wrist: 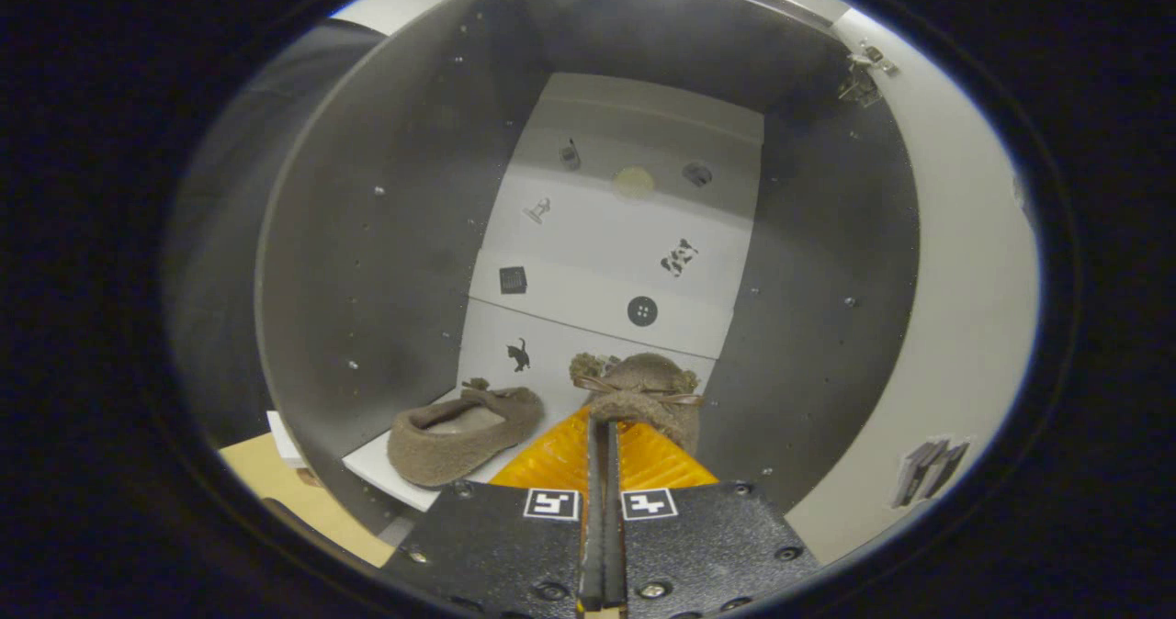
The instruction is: Open the shoe cabinet door, grab the shoes and put them into the shoe cabinet, then close the shoe cabinet door.
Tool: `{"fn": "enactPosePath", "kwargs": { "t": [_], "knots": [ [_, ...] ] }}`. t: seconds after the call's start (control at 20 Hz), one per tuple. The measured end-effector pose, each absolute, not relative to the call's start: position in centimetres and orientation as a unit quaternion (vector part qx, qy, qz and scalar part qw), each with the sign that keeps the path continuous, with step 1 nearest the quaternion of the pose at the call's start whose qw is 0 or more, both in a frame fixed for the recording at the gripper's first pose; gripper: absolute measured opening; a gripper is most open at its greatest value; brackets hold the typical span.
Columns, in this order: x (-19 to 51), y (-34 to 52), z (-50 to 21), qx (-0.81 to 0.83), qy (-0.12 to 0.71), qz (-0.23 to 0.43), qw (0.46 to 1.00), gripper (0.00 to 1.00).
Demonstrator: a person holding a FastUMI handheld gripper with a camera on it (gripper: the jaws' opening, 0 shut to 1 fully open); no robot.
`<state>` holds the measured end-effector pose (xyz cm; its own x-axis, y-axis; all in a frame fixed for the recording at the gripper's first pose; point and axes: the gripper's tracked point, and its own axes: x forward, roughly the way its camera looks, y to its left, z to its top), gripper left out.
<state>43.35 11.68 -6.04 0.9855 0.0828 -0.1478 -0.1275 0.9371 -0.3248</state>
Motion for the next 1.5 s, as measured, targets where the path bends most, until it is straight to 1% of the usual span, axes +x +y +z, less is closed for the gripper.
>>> {"fn": "enactPosePath", "kwargs": {
  "t": [0.4, 0.5, 0.55, 0.65, 0.75, 0.95, 1.05, 1.2, 1.35, 1.5],
  "knots": [
    [48.9, 12.3, -10.4, -0.191, 0.100, 0.062, 0.975, 0.06],
    [49.5, 12.1, -10.6, -0.209, 0.104, 0.053, 0.971, 0.08],
    [49.4, 12.0, -10.8, -0.207, 0.112, 0.048, 0.971, 0.13],
    [49.3, 12.5, -11.8, -0.186, 0.132, 0.053, 0.972, 0.16],
    [49.1, 12.7, -12.5, -0.172, 0.154, 0.052, 0.972, 0.31],
    [47.9, 11.7, -11.5, -0.190, 0.148, 0.025, 0.970, 0.69],
    [46.5, 11.4, -11.0, -0.177, 0.150, 0.022, 0.972, 0.82],
    [43.8, 12.1, -10.3, -0.137, 0.154, 0.026, 0.978, 0.82],
    [40.3, 12.5, -8.8, -0.114, 0.138, 0.019, 0.984, 0.82],
    [35.3, 14.4, -7.6, -0.092, 0.125, 0.053, 0.986, 0.84]
  ]
}}
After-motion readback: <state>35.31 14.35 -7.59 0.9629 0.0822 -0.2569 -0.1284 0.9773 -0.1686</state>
